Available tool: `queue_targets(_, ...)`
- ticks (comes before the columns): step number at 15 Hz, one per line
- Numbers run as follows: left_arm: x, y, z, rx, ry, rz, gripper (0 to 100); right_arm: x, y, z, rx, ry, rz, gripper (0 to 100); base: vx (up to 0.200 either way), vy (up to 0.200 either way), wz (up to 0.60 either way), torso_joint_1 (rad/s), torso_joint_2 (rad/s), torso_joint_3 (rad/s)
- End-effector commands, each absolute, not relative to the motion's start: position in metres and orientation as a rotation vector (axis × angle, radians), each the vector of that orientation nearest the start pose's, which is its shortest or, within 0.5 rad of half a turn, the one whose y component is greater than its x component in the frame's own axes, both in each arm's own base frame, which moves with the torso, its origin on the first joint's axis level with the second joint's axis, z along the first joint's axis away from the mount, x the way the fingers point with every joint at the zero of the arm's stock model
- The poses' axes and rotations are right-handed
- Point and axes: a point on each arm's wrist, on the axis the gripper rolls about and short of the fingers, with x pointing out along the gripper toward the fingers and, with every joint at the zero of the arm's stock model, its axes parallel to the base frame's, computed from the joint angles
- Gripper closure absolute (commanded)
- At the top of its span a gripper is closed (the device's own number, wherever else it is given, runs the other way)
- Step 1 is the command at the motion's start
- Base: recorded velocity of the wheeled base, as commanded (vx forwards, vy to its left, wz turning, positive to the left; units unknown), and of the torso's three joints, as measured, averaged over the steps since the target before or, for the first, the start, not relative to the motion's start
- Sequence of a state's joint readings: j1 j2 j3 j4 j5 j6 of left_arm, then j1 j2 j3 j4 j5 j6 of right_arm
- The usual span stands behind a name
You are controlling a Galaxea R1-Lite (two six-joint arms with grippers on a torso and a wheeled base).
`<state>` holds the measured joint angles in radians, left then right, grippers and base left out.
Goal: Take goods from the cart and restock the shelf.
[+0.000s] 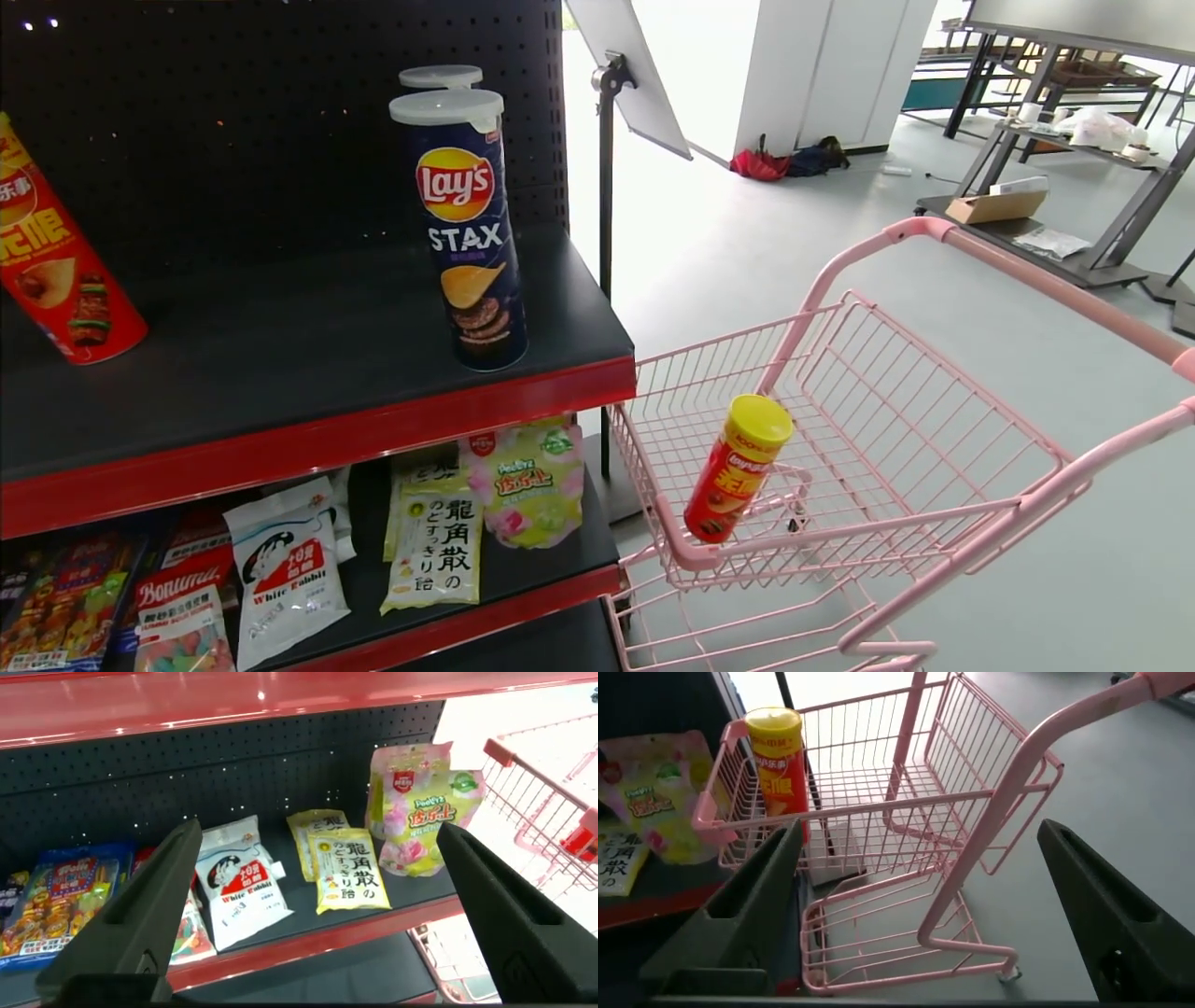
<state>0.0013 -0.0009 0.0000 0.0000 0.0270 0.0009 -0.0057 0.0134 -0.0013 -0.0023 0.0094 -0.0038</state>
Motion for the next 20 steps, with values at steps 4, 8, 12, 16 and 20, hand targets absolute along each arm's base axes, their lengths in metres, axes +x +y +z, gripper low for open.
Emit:
queue_targets(4, -0.023, 0.001, 0.075, 0.003, 0.000, 0.029, 0, 0.061, 0.009, 0.262, 0.145, 0.067, 0.241, 0, 0.000, 0.000, 0.00, 0.000, 0.00, 0.000)
queue_targets(8, -0.023, 0.001, 0.075, 0.000, 0.000, 0.031, 0, 0.155, 0.041, 0.178, 0.170, 0.286, 0.426, 0, 0.000, 0.000, 0.00, 0.000, 0.00, 0.000)
queue_targets(12, -0.023, 0.001, 0.075, 0.002, 0.000, 0.029, 0, 0.208, 0.059, 0.108, 0.166, 0.392, 0.500, 0, 0.000, 0.000, 0.00, 0.000, 0.00, 0.000)
queue_targets(16, -0.023, 0.001, 0.075, 0.002, 0.000, 0.029, 0, 0.230, 0.075, 0.086, 0.129, 0.423, 0.541, 0, 0.000, 0.000, 0.00, 0.000, 0.00, 0.000)
queue_targets(20, -0.023, 0.001, 0.075, 0.002, 0.000, 0.029, 0, 0.243, 0.088, 0.067, 0.109, 0.399, 0.577, 0, 0.000, 0.000, 0.00, 0.000, 0.00, 0.000)
